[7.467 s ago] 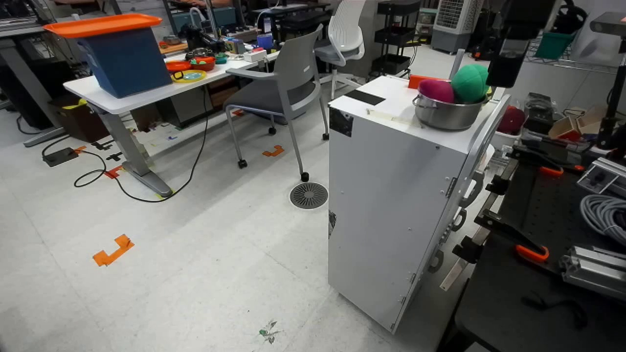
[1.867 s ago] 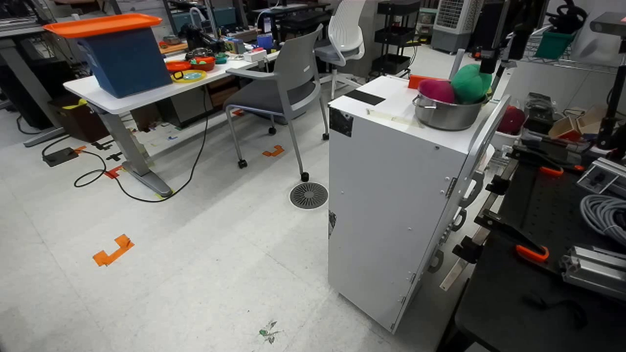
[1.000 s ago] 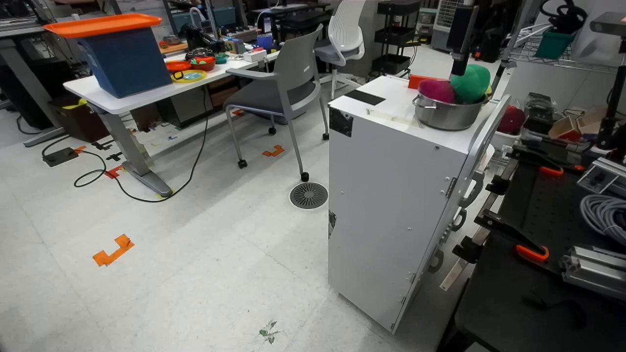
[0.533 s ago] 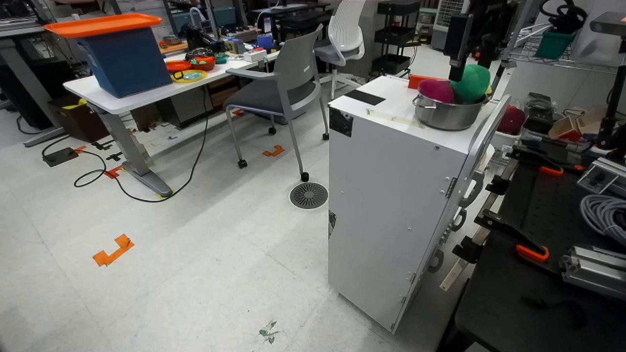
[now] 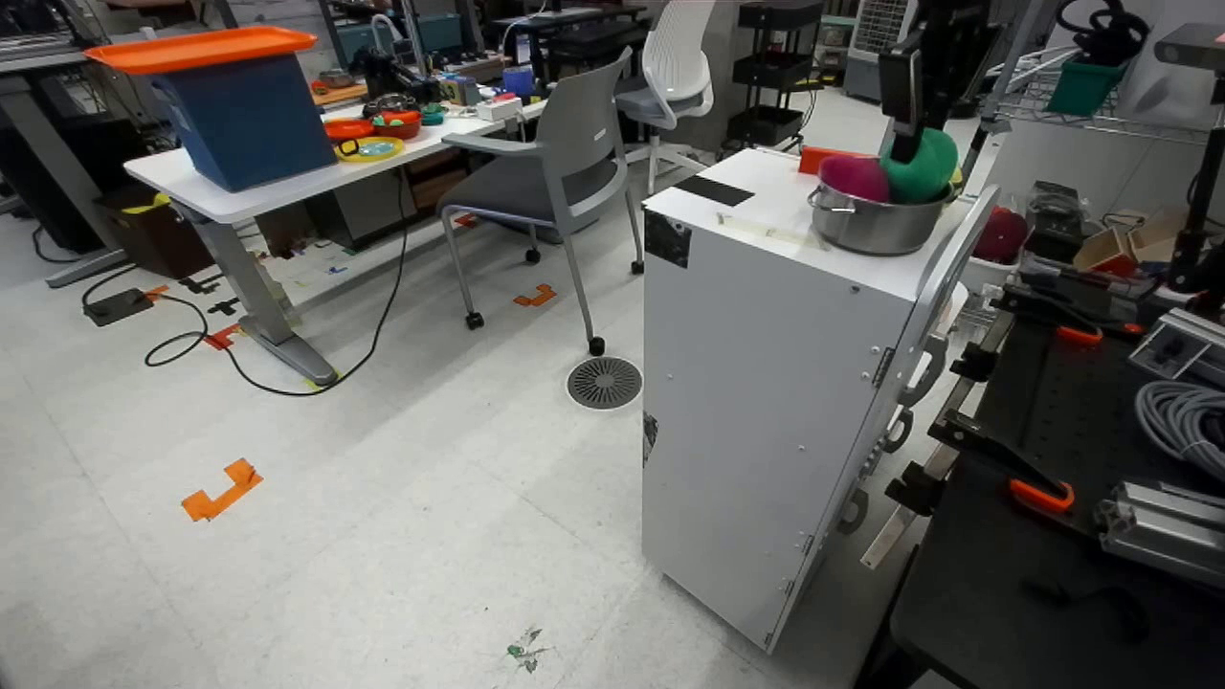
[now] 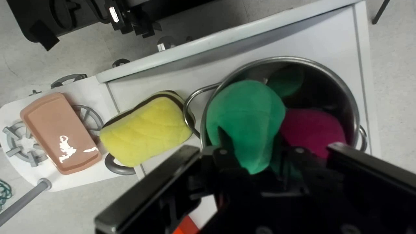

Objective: Remove the green plush toy from the silver pot and put it on the sink

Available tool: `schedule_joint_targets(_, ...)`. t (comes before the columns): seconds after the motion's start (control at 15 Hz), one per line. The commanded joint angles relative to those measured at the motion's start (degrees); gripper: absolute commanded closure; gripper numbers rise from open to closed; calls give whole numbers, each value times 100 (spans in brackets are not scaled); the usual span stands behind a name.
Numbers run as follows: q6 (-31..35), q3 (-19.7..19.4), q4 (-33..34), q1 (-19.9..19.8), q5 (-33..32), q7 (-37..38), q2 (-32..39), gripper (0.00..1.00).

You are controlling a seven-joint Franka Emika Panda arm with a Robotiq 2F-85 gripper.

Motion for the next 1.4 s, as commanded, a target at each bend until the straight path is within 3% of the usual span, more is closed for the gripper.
schedule_joint_targets(0.0, 126, -7, 8, 48, 141, -67, -84, 98)
schedule_joint_targets(0.6, 194, 77, -63, 87, 209, -103, -756, 96)
schedule_joint_targets(1.33, 213, 8, -150, -169, 150, 156, -1451, 96)
